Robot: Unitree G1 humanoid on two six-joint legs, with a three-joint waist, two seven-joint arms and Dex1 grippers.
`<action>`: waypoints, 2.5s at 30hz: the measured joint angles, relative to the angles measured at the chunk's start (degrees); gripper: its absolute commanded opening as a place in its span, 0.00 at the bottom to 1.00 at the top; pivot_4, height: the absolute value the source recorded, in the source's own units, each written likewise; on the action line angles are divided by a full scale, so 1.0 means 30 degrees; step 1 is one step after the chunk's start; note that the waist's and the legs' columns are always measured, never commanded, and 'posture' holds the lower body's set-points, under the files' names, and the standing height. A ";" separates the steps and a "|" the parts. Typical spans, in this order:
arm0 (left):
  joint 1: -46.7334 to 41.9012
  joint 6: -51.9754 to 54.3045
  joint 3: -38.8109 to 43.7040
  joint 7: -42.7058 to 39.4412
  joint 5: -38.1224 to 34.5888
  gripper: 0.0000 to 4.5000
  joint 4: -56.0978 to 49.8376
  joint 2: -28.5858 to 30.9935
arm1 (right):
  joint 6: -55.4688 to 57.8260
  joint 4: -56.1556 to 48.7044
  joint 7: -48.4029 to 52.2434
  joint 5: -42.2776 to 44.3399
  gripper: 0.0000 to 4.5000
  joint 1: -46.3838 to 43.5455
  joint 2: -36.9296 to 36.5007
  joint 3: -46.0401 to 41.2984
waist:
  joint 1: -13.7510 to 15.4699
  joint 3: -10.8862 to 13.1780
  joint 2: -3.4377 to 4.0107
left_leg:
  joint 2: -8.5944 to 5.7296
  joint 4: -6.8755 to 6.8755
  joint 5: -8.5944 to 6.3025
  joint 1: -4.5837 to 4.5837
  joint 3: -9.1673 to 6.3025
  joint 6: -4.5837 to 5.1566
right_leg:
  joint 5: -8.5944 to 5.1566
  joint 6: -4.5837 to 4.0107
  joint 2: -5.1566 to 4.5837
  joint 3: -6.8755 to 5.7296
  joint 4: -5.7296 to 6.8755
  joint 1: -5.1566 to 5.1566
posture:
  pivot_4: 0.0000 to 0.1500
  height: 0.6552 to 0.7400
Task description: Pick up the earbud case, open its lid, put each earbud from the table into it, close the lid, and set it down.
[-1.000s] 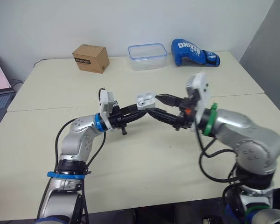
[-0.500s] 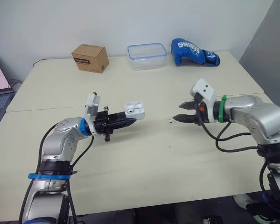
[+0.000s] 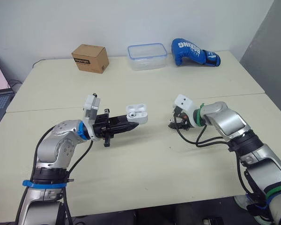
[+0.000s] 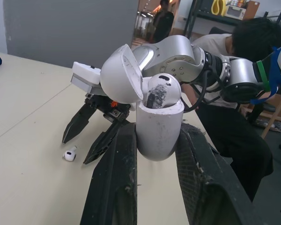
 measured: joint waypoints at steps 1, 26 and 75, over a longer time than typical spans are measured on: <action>0.0058 0.0023 0.0035 0.0077 -0.0005 0.18 -0.0069 0.0009 | -0.0048 0.0239 0.0008 -0.0146 0.69 -0.0021 0.0102 0.0000 | -0.0001 0.0000 0.0000 | 0.0000 0.0000 0.0000 0.0000 -0.0001 0.0000 | 0.0000 0.0000 0.0000 0.0001 -0.0002 0.0000 | 1.00 0.89; 0.0285 0.0307 0.0143 0.0830 -0.0211 0.18 -0.0657 0.0016 | -0.0605 0.2036 0.1160 -0.1637 0.09 -0.0728 0.0989 -0.0187 | -0.0026 -0.0001 0.0001 | -0.0001 0.0002 0.0000 0.0013 0.0000 -0.0001 | 0.0001 -0.0001 0.0000 0.0004 0.0003 0.0007 | 1.00 0.89; 0.0161 -0.0065 -0.0452 0.0667 -0.0156 0.18 -0.0664 -0.0042 | -0.9925 -0.7413 1.1757 -0.6772 0.45 0.4523 -0.7263 0.0797 | 0.0203 0.0002 -0.0005 | 0.0002 0.0012 -0.0001 0.0012 0.0021 -0.0001 | 0.0000 0.0001 0.0000 0.0001 -0.0006 0.0028 | 1.00 0.89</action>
